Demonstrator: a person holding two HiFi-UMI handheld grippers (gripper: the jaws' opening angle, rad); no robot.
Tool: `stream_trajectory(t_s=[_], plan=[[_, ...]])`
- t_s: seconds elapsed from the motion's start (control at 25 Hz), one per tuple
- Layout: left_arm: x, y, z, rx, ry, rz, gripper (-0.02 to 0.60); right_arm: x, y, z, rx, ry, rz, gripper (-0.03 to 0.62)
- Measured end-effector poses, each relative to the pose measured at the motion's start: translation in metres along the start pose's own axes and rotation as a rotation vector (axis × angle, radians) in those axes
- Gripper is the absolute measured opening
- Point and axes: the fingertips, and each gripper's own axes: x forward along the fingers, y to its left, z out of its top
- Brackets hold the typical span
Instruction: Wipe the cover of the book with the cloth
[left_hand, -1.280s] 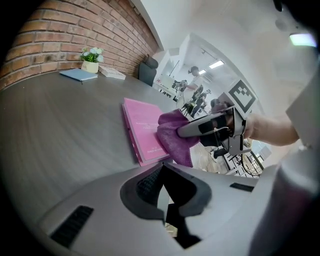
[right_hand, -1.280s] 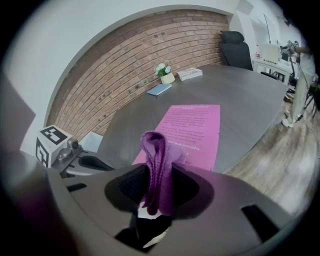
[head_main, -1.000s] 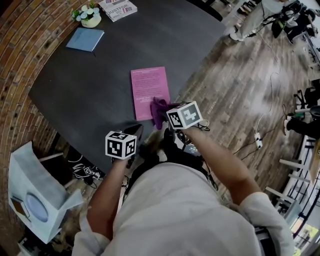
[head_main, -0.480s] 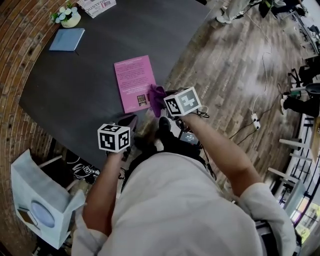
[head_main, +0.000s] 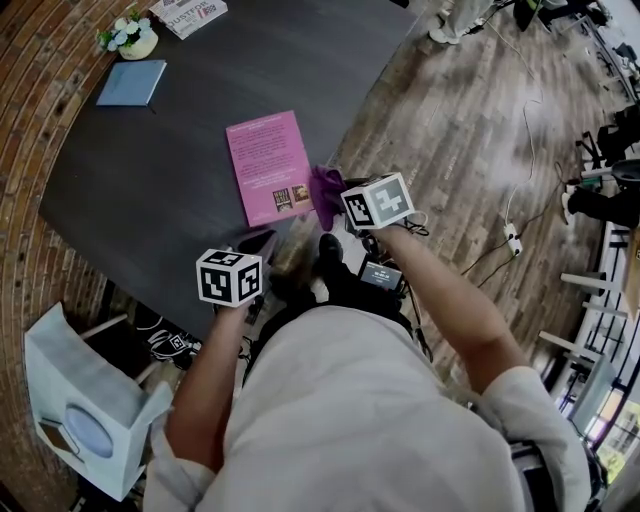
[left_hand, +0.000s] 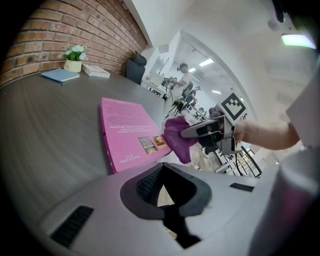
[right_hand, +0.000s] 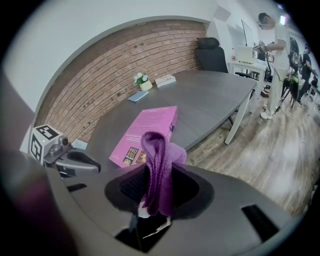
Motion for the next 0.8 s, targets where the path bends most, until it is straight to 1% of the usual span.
stream_trajectory(t_s=[0.36,0.8], plan=[[-0.002,-0.003,0.003,0.008,-0.006,-0.006,0.008,-0.007,-0.018,-0.006,-0.026,0.008,-0.064,0.129],[-0.011,-0.003,0.009,-0.006,-0.047,-0.013,0.008,-0.021,-0.027,-0.001,-0.035,-0.027,-0.093,0.129]])
